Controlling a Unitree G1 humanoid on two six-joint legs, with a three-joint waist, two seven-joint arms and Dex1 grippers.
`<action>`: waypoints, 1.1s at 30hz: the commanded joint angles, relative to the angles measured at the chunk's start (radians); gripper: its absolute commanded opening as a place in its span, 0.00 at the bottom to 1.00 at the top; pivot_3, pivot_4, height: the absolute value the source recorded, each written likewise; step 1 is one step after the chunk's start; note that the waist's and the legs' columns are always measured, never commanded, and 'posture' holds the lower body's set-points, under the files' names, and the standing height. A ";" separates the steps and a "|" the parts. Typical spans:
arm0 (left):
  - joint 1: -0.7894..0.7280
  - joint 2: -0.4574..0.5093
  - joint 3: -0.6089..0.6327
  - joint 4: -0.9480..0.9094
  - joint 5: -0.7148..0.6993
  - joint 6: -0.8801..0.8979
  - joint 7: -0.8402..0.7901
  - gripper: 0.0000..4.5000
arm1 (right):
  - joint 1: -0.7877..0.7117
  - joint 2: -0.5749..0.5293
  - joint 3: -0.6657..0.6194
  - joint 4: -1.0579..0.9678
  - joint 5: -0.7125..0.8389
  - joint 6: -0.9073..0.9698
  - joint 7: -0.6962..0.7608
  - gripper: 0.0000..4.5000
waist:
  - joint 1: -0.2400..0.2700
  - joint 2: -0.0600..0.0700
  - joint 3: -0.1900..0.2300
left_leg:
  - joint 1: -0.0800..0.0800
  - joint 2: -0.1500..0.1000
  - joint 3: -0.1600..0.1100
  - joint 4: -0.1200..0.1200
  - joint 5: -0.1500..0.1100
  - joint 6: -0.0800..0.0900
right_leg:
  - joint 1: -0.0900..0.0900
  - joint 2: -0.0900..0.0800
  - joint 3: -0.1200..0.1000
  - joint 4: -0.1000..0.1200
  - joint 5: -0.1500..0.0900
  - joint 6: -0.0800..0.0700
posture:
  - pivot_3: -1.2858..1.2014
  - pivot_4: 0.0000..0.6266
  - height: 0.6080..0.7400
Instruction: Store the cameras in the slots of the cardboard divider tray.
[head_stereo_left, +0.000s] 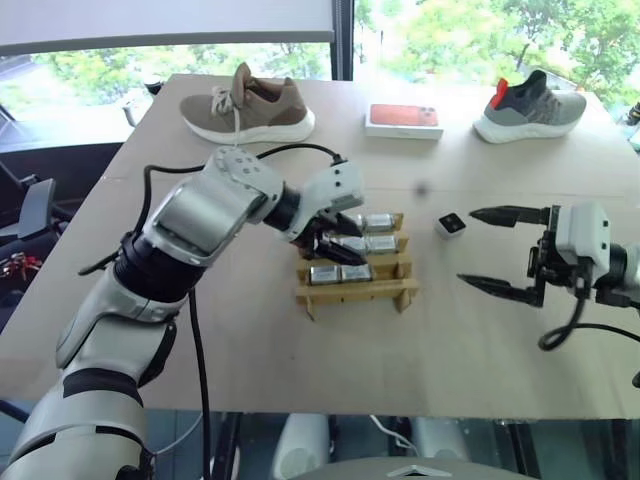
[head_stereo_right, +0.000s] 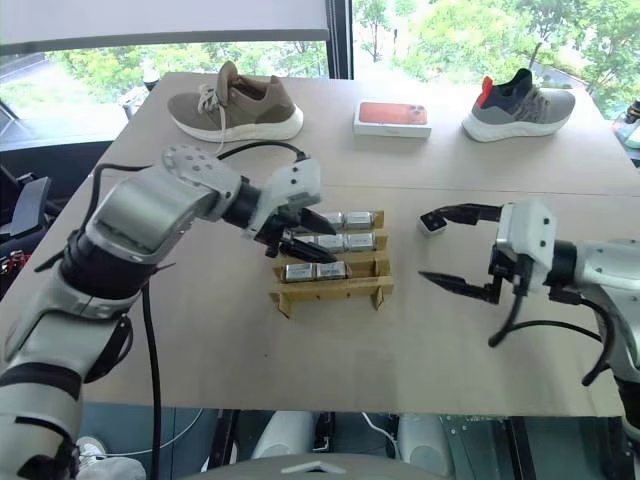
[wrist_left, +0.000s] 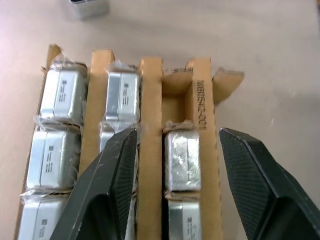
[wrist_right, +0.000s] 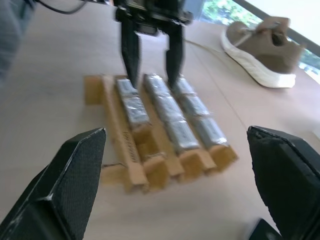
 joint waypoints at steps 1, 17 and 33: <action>0.158 -0.069 0.291 -0.115 -0.081 -0.130 0.140 0.59 | -0.049 0.036 0.090 0.045 -0.158 0.054 -0.164 1.00 | -0.001 0.000 0.000 | 0.000 0.000 0.000 0.000 0.000 0.000 | -0.001 0.000 0.001 0.000 0.000 0.000 | 0.52 0.24 1.00; 0.995 0.001 0.935 -0.443 -0.445 -0.288 0.086 0.99 | -0.351 0.249 0.230 0.512 -0.390 0.350 -0.470 1.00 | 0.000 0.001 0.000 | -0.002 0.002 0.000 -0.001 0.000 -0.001 | -0.001 -0.001 -0.001 -0.001 0.000 0.000 | 0.52 0.24 1.00; 1.098 0.037 0.968 -0.432 -0.507 -0.380 0.149 1.00 | -0.330 0.294 0.189 0.525 -0.335 0.382 -0.479 0.42 | -0.004 0.002 -0.001 | 0.000 0.002 0.000 -0.001 0.000 0.000 | 0.000 -0.001 0.000 0.000 0.000 -0.001 | 0.52 0.24 1.00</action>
